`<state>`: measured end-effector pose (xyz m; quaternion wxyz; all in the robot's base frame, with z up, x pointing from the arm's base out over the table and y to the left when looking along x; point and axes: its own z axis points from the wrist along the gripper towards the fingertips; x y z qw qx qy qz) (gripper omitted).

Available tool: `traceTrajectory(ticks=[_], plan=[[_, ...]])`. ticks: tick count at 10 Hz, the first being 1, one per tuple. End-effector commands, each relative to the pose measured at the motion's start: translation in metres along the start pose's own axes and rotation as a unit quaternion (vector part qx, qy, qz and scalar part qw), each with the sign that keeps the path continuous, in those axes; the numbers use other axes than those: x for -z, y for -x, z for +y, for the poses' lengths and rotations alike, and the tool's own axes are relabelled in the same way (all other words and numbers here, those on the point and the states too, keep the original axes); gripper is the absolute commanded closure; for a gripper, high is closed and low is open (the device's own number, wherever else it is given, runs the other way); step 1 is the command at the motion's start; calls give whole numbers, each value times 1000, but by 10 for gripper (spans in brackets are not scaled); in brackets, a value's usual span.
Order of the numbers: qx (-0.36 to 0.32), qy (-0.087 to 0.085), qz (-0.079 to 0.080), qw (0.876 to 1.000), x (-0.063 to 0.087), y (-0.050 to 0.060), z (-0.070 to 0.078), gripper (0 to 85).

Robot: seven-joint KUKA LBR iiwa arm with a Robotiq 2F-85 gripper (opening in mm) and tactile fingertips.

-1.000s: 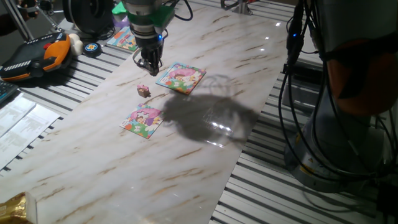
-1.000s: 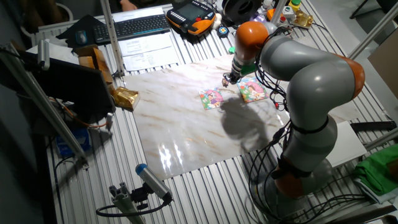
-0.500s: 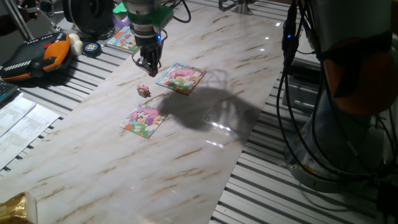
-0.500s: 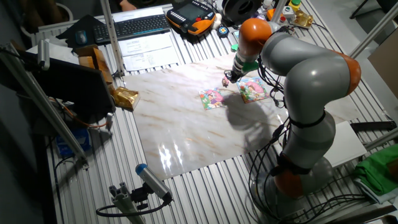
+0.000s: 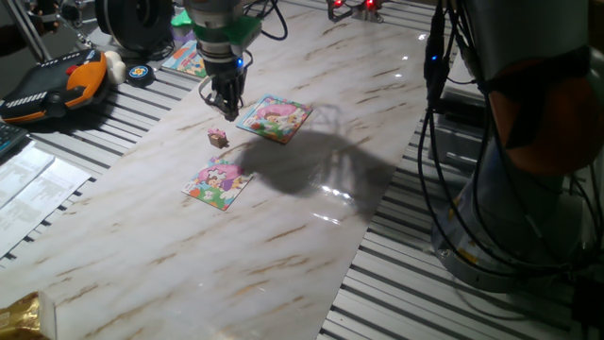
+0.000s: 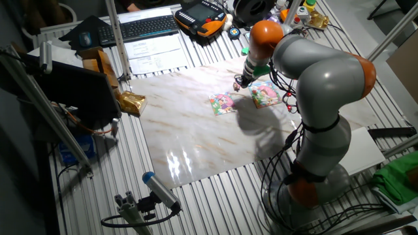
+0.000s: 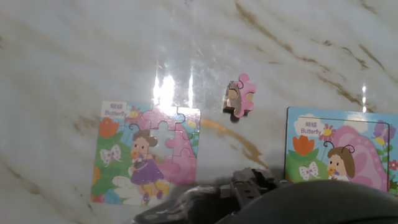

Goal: Assemble one piece of a puzzle

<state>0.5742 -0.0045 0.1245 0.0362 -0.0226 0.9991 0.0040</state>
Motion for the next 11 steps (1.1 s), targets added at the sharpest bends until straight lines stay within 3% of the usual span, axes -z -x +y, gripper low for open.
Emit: traceTrajectory(ticks=[1, 4, 11], plan=[[-1, 3, 1, 1000, 1, -2, 2, 843], [-4, 3, 13, 1000, 3, -3, 3, 843], [-16, -19, -4, 1000, 3, -2, 2, 843]])
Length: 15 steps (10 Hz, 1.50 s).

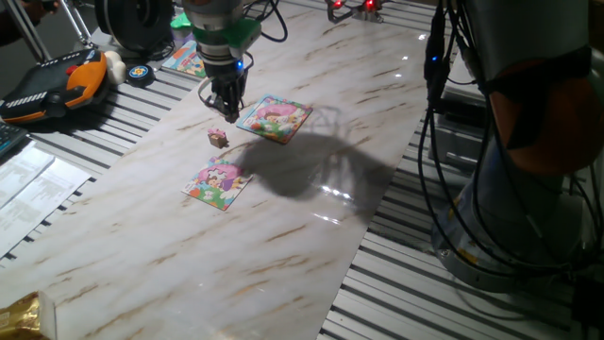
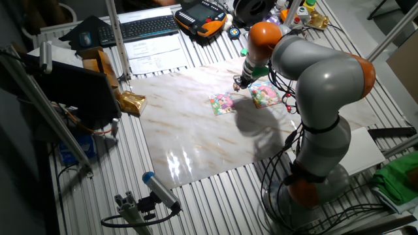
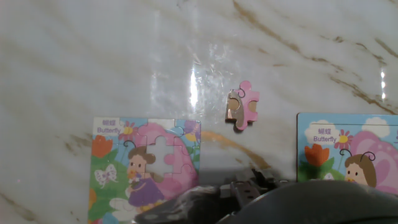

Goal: Assemble one piece of a puzzle

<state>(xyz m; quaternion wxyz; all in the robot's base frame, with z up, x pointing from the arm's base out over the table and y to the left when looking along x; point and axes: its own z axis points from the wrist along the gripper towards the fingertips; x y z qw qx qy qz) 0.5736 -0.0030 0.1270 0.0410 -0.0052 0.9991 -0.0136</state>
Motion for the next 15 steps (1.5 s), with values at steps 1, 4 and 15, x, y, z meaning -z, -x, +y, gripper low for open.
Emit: traceTrajectory(ticks=[1, 4, 15], plan=[[-1, 2, 0, 1000, -1, 2, -1, 843], [-1, 8, -7, 1000, -10, 11, -1, 843], [-32, 12, -10, 999, -36, 32, 5, 337]])
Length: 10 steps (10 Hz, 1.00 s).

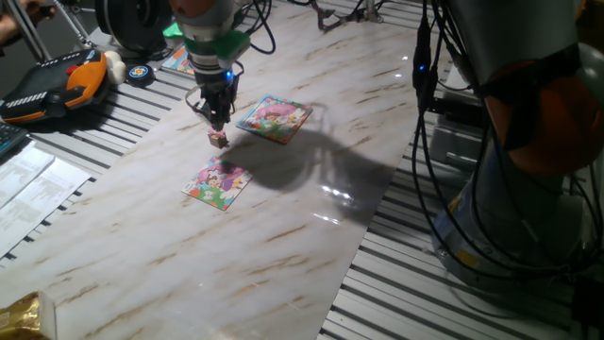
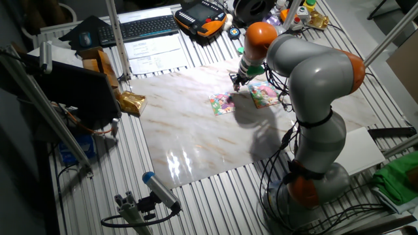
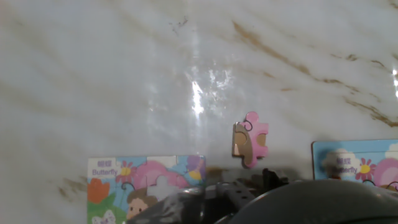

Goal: Assemble one piece of a puzzle

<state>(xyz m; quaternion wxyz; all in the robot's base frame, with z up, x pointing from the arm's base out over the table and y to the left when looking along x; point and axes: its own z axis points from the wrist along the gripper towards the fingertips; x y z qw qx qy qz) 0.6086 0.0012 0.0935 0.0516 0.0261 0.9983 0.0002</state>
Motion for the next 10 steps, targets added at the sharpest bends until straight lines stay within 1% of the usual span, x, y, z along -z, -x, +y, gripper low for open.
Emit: traceTrajectory(ticks=[1, 2, 4, 6, 8, 10], plan=[[-2, 2, 0, 1000, -3, 1, 0, 300], [-1, 4, -1, 1000, -6, 2, 0, 287], [-5, 4, -7, 1000, -15, 5, -3, 297], [-15, -1, -9, 1000, -24, 6, -5, 307], [-21, -3, -6, 1000, -26, 7, -5, 303], [-23, -2, -9, 1000, -33, 7, -7, 303]])
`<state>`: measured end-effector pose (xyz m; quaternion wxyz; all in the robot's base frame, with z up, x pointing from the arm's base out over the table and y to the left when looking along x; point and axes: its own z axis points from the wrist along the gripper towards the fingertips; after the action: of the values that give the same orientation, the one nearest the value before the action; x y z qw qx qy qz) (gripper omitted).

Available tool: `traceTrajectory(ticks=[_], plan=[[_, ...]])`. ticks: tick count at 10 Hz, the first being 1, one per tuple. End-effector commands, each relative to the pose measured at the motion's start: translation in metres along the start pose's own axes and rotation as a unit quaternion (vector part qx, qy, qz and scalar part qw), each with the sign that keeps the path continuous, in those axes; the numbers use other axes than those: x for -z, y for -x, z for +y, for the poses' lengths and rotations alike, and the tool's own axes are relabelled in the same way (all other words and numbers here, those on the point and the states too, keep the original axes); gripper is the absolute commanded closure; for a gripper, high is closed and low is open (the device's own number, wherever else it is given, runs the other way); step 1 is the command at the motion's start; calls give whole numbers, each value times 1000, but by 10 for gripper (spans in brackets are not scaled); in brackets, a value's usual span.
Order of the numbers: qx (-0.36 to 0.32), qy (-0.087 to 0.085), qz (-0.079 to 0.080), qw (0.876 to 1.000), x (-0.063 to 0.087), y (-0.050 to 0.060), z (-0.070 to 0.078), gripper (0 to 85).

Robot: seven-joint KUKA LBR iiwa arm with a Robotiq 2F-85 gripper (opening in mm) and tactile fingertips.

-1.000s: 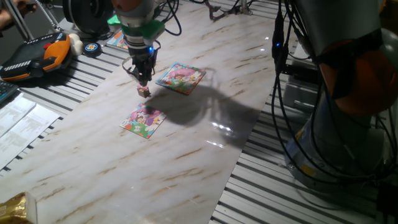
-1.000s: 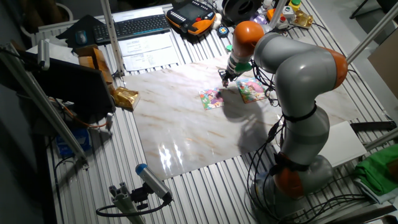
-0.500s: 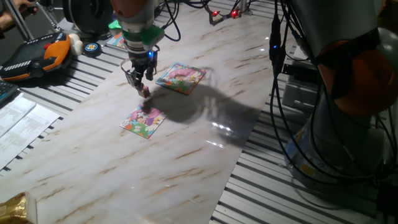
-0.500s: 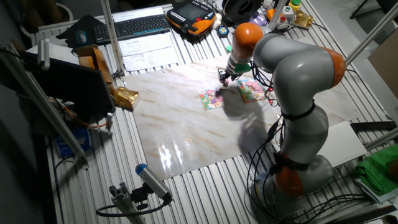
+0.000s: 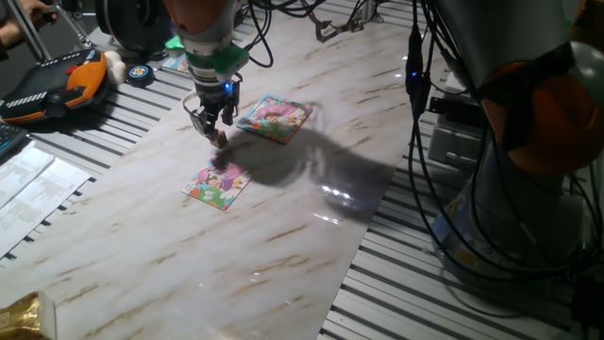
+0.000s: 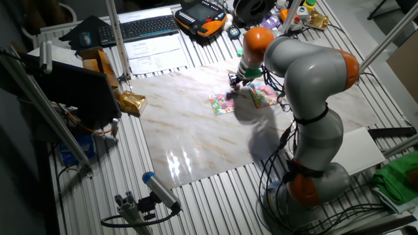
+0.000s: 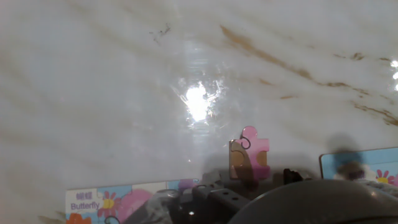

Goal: Assemble one piece of a puzzle

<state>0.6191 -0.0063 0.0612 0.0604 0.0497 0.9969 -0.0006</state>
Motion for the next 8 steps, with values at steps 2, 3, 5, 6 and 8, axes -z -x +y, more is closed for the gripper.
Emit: traceTrajectory(ticks=[2, 3, 5, 6, 8], plan=[[-2, 0, -1, 1000, -5, 0, -1, 307], [-3, 1, 0, 1000, -6, 0, -1, 310], [-4, 2, -2, 1000, -13, 1, -1, 313], [-5, 3, -3, 1000, -15, 2, 0, 313], [-5, 3, -3, 1000, -18, 3, 0, 313]])
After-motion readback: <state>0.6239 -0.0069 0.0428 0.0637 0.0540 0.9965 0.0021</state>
